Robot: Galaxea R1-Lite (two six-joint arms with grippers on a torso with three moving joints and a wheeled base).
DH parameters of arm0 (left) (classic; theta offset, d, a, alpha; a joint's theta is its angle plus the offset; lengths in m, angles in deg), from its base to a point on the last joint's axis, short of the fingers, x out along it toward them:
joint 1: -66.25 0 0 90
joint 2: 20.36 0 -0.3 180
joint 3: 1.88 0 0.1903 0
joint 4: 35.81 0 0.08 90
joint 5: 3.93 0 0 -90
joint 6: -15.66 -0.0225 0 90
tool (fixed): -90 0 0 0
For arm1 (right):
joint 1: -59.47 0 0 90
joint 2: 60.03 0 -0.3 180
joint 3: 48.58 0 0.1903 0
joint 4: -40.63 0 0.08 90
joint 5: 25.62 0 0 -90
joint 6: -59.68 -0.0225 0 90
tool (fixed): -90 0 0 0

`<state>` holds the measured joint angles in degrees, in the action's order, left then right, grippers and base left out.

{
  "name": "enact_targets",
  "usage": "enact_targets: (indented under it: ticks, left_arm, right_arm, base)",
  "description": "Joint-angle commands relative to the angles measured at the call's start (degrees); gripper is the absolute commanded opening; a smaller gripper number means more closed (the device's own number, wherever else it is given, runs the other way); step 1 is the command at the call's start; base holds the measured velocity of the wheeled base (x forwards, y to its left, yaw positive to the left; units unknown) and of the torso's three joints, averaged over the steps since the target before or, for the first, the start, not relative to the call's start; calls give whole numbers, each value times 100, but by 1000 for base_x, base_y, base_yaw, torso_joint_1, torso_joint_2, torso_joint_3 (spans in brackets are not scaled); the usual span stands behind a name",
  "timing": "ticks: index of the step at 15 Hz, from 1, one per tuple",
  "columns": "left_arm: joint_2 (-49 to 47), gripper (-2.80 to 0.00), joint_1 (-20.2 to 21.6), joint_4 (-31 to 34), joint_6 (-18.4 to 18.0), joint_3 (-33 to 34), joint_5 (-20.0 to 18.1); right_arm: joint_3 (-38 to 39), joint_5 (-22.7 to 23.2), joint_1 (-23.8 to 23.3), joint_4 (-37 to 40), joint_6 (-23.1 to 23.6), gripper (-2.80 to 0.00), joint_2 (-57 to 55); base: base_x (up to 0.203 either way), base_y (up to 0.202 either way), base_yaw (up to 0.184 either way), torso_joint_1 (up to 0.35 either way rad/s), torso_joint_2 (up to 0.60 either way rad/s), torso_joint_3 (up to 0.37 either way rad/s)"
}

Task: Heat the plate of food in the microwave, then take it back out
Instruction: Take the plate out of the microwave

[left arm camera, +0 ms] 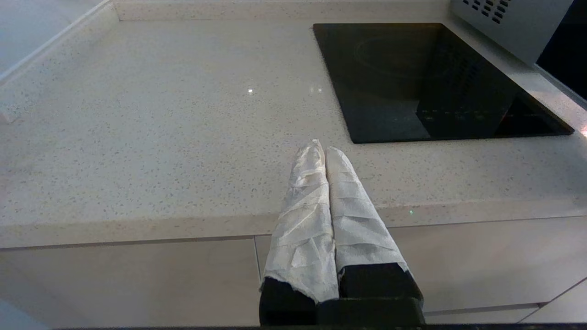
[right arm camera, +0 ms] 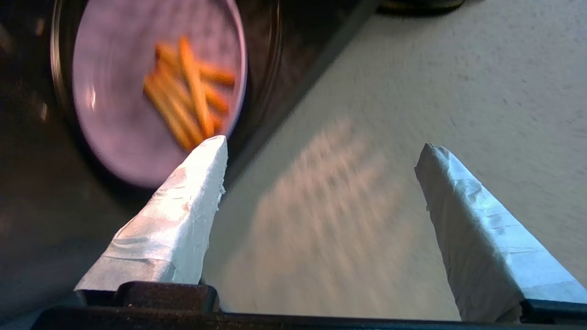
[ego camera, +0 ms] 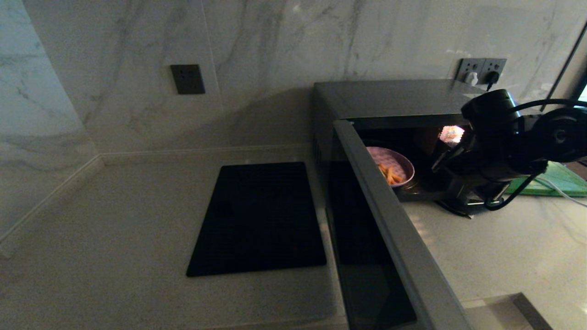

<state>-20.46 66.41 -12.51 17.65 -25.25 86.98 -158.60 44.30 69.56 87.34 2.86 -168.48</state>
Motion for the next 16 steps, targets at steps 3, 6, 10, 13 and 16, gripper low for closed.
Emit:
enact_targets:
  ticks: [3,6,10,13,16]
  left_arm:
    - [1,-280,2,-1,4,-8,5]
    - [1,-280,2,-1,4,0,6]
    - [1,-280,2,-1,4,0,6]
    - [1,-280,2,-1,4,0,-3]
    - [1,-280,2,-1,4,0,-1]
  right_arm:
    - [-476,-161,177,21,-602,0,-590]
    - [-476,574,174,32,-628,0,-534]
    - [-525,1357,160,6,-654,0,-604]
    - [-805,1782,55,4,-655,0,-805]
    - [-1037,1860,-102,12,-655,0,-1103]
  base:
    - [0,0,0,0,0,0]
    - [0,0,0,0,0,0]
    - [0,0,0,0,0,0]
    - [0,0,0,0,0,0]
    - [0,0,0,0,0,0]
